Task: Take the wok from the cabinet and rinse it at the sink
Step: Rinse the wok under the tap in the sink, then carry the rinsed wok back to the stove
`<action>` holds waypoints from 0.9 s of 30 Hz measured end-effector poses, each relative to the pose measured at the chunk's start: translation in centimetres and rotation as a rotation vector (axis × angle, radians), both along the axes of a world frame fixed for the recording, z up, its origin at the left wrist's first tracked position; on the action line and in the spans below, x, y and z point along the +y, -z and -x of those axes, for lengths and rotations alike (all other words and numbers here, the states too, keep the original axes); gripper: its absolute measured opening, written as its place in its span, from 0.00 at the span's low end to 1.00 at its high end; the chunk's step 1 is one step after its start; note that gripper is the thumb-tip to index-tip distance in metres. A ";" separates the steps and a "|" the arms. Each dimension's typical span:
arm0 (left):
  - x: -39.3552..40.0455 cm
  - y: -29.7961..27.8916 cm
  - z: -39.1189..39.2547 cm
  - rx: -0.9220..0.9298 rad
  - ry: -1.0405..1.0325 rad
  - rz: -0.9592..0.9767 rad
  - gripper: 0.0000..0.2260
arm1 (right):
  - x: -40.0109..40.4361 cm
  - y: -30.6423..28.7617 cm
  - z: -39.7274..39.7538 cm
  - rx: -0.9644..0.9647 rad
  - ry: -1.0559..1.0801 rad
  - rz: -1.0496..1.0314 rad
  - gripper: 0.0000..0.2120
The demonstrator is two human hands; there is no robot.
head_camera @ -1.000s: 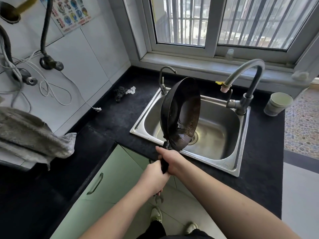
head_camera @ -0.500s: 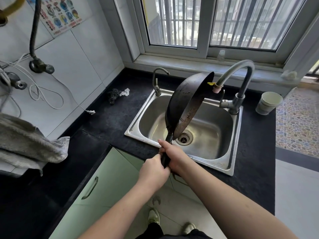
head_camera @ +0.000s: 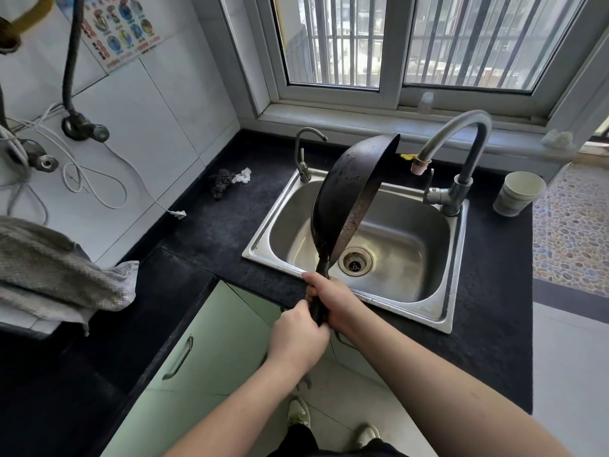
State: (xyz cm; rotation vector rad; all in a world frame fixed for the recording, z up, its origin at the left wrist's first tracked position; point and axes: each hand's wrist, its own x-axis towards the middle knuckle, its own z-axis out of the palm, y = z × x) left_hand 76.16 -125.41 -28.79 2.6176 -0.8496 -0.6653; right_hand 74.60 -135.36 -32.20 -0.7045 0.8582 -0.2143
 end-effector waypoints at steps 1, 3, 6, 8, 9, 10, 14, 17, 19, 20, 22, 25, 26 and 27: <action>-0.2 -0.3 -0.1 0.045 -0.013 -0.018 0.10 | 0.0 -0.2 -0.1 -0.001 -0.002 0.006 0.13; -0.7 -1.0 -0.3 0.290 -0.088 -0.008 0.08 | -0.1 -0.6 -0.3 -0.004 0.000 0.016 0.14; -1.6 -1.4 -0.9 0.460 -0.106 -0.009 0.08 | -0.3 -1.2 -0.6 -0.008 0.014 0.007 0.13; -1.8 -1.5 -1.4 0.399 -0.085 0.012 0.07 | -0.5 -1.5 -0.7 -0.013 0.035 -0.030 0.12; -1.7 -1.5 -1.5 0.394 -0.082 0.024 0.06 | -0.5 -1.4 -0.6 -0.011 0.046 -0.045 0.12; -1.7 -1.3 -1.5 0.406 -0.080 0.035 0.05 | -0.5 -1.3 -0.6 -0.006 0.052 -0.053 0.13; -1.3 -0.3 -0.9 0.464 -0.082 0.084 0.06 | -0.4 -0.7 0.1 0.022 0.041 -0.043 0.12; -0.8 0.5 -0.4 0.498 -0.102 0.113 0.08 | -0.2 -0.6 0.6 0.058 0.012 -0.005 0.12; -0.8 0.7 -0.1 0.527 -0.134 0.109 0.09 | -0.1 -0.6 0.9 0.089 0.004 0.009 0.12; -0.9 0.6 0.0 0.541 -0.148 0.108 0.08 | 0.0 -0.7 1.0 0.099 0.002 0.010 0.12; -1.0 0.6 0.2 0.555 -0.160 0.110 0.04 | 0.0 -0.9 1.1 0.110 -0.006 0.004 0.11; -0.7 0.5 0.5 0.584 -0.174 0.110 0.04 | 0.3 -1.0 1.3 0.124 -0.013 -0.001 0.11; -0.6 0.5 0.6 0.599 -0.177 0.113 0.04 | 0.5 -1.0 1.4 0.128 -0.011 -0.003 0.11; -0.4 0.5 0.7 0.617 -0.182 0.120 0.05 | 0.6 -0.9 1.5 0.129 -0.010 -0.001 0.11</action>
